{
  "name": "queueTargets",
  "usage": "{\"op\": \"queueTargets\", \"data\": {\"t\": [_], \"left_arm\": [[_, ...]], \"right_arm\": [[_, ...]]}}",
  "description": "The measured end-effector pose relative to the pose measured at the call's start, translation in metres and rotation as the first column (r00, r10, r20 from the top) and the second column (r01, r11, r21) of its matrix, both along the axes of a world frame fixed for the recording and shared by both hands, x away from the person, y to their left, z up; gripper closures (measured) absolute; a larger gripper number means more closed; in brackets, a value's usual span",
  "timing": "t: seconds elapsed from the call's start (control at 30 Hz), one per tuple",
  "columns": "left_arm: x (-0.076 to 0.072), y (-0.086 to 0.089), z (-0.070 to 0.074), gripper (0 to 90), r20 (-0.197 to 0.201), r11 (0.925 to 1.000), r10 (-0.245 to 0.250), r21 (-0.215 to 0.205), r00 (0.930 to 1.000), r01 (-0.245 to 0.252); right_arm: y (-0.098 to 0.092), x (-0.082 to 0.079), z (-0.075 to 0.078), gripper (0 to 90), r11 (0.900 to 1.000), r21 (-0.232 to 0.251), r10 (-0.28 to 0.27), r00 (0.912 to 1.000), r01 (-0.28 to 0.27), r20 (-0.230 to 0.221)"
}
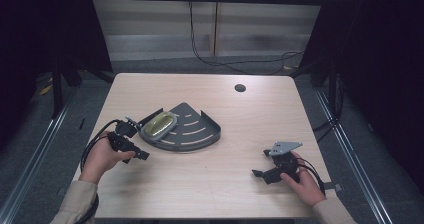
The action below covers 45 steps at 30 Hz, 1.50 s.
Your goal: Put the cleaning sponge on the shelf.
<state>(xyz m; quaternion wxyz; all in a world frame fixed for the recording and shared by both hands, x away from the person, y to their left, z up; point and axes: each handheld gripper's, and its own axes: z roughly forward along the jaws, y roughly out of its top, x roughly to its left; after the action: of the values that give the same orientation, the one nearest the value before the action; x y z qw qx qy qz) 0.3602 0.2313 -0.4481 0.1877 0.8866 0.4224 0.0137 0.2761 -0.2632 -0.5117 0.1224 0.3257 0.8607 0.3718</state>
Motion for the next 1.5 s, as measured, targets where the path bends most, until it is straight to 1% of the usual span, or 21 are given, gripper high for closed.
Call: {"op": "queueTargets", "data": {"t": [0.03, 0.17, 0.27, 0.37, 0.43, 0.5, 0.57, 0.6, 0.67, 0.73, 0.8, 0.97, 1.03, 1.1, 1.17, 1.27, 1.33, 1.4, 1.43, 1.5], "left_arm": [[-0.001, 0.000, -0.001, 21.6, -0.003, 1.0000, 0.007, 0.001, 1.0000, -0.007], [-0.005, 0.002, -0.009, 21.6, -0.003, 1.0000, -0.003, -0.009, 1.0000, 0.003], [-0.008, 0.004, -0.015, 21.6, -0.010, 0.9997, 0.007, -0.022, 0.9999, -0.007], [-0.010, 0.006, -0.020, 21.6, -0.002, 0.9998, 0.001, -0.018, 1.0000, -0.002], [-0.011, 0.007, -0.022, 21.7, -0.006, 0.9996, 0.006, -0.026, 1.0000, -0.006], [-0.012, 0.007, -0.024, 21.6, -0.004, 0.9996, 0.006, -0.026, 1.0000, -0.006], [-0.014, 0.008, -0.026, 21.6, 0.008, 0.9998, 0.004, -0.021, 1.0000, -0.004], [-0.014, 0.009, -0.027, 21.6, 0.021, 0.9998, -0.001, -0.021, 0.9998, 0.001], [-0.016, 0.009, -0.029, 21.6, 0.030, 0.9995, -0.003, -0.032, 0.9995, 0.004], [-0.018, 0.010, -0.029, 21.4, 0.045, 0.9994, -0.005, -0.033, 0.9990, 0.007], [-0.019, 0.011, -0.030, 21.1, 0.063, 0.9990, -0.016, -0.040, 0.9979, 0.019], [-0.025, 0.011, -0.034, 18.0, 0.116, 0.9981, -0.045, -0.037, 0.9922, 0.049], [-0.028, 0.012, -0.035, 16.9, 0.140, 0.9973, -0.058, -0.038, 0.9885, 0.064], [-0.030, 0.013, -0.037, 16.3, 0.158, 0.9966, -0.059, -0.048, 0.9857, 0.067], [-0.031, 0.014, -0.038, 16.1, 0.167, 0.9960, -0.061, -0.054, 0.9840, 0.071], [-0.033, 0.015, -0.039, 15.5, 0.190, 0.9956, -0.063, -0.056, 0.9797, 0.075], [-0.034, 0.016, -0.041, 15.3, 0.212, 0.9953, -0.065, -0.058, 0.9752, 0.078], [-0.035, 0.016, -0.042, 14.9, 0.225, 0.9952, -0.059, -0.062, 0.9725, 0.075], [-0.035, 0.017, -0.042, 14.9, 0.226, 0.9949, -0.066, -0.059, 0.9719, 0.081], [-0.037, 0.017, -0.044, 14.4, 0.247, 0.9946, -0.054, -0.073, 0.9675, 0.074]], "right_arm": [[0.000, 0.000, 0.000, 10.6, 1.000, 0.000, 0.000, 1.0000, 0.000, 0.000], [0.000, 0.000, 0.000, 10.6, 1.000, 0.000, 0.000, 1.0000, 0.000, 0.000], [0.000, 0.000, 0.000, 10.6, 1.000, 0.000, 0.000, 1.0000, 0.000, 0.001], [0.000, 0.000, 0.000, 10.6, 1.000, 0.000, 0.000, 1.0000, 0.000, 0.000], [0.000, 0.000, 0.000, 10.6, 1.000, 0.000, 0.000, 1.0000, 0.000, 0.001], [0.000, 0.000, 0.000, 10.6, 1.000, 0.000, 0.000, 1.0000, 0.000, 0.000], [0.000, 0.000, 0.000, 10.6, 1.000, 0.000, 0.000, 1.0000, 0.000, 0.000], [0.000, 0.000, 0.000, 10.6, 1.000, 0.000, 0.000, 1.0000, 0.000, 0.000], [0.000, 0.000, 0.000, 10.6, 1.000, 0.000, 0.000, 1.0000, 0.000, 0.001], [0.000, 0.000, 0.000, 10.6, 1.000, 0.000, 0.000, 1.0000, 0.000, 0.000], [0.000, 0.000, 0.000, 10.6, 1.000, 0.000, 0.000, 1.0000, 0.000, 0.001], [0.000, 0.000, 0.000, 10.6, 1.000, 0.000, 0.000, 1.0000, 0.000, 0.000], [0.000, 0.000, 0.000, 10.6, 1.000, 0.000, 0.000, 1.0000, 0.000, 0.000], [0.000, 0.000, 0.000, 10.6, 1.000, 0.000, 0.000, 1.0000, 0.000, 0.000], [0.000, 0.000, 0.000, 10.6, 1.000, 0.000, 0.000, 1.0000, 0.000, 0.000], [0.000, 0.000, 0.000, 10.6, 1.000, 0.000, 0.000, 1.0000, 0.000, 0.000], [0.000, 0.000, 0.000, 10.6, 1.000, 0.000, 0.000, 1.0000, 0.000, 0.000], [0.000, 0.000, 0.000, 10.6, 1.000, 0.000, 0.000, 1.0000, 0.000, 0.001], [0.000, 0.000, 0.000, 10.6, 1.000, 0.000, 0.000, 1.0000, 0.000, 0.000], [0.000, 0.000, 0.000, 10.6, 1.000, 0.000, 0.000, 1.0000, 0.000, 0.000]]}}
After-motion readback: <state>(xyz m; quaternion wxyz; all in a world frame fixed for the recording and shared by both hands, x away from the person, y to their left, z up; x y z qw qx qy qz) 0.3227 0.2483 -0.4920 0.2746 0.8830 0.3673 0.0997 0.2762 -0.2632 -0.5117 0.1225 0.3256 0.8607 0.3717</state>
